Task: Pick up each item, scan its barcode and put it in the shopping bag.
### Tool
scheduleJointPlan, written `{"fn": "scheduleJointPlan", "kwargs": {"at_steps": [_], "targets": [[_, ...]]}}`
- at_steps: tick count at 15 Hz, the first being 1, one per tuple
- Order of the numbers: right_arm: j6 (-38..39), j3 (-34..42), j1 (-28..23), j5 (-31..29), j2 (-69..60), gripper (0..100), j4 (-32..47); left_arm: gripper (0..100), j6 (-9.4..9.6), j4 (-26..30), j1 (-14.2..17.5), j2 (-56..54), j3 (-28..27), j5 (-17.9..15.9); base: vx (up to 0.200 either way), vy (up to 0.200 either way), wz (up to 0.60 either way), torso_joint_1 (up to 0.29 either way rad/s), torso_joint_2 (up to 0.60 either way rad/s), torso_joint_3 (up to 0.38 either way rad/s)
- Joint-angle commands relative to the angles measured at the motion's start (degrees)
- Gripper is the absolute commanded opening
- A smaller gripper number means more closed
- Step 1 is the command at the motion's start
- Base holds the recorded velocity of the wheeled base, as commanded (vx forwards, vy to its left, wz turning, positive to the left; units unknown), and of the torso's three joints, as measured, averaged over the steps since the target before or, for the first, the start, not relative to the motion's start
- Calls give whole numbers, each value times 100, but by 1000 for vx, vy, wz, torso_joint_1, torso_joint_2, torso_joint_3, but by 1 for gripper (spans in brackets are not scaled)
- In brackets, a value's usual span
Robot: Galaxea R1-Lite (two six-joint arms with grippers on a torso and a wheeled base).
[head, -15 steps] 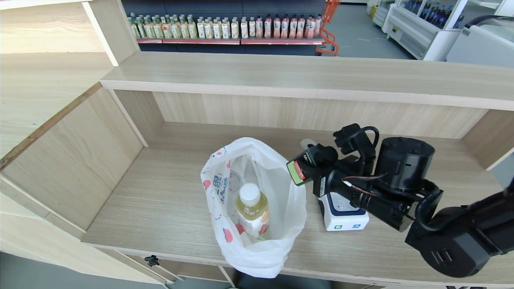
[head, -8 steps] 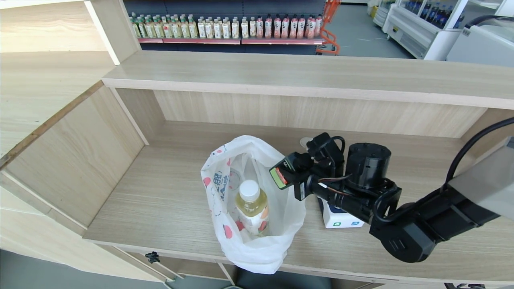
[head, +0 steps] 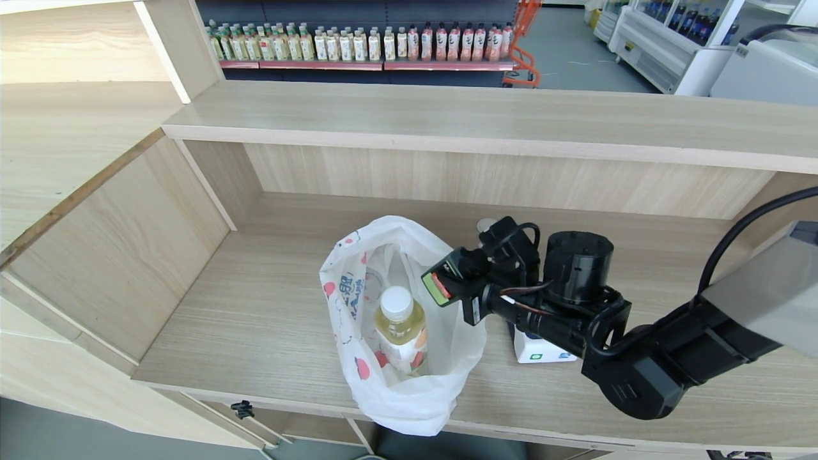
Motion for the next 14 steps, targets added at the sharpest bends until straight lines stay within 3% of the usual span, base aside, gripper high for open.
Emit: {"fn": "scheduleJointPlan", "kwargs": {"at_steps": [1,4,14], "targets": [[-85,144,11,6,17,0,-13,100,2,-2,0,9,0,0,0,0,0,0,0,0],[-93,478,11,6,17,0,-40,100,2,-2,0,9,0,0,0,0,0,0,0,0],[30,1014,143,6,439,0,-1218,100,2,-2,0,9,0,0,0,0,0,0,0,0]]}}
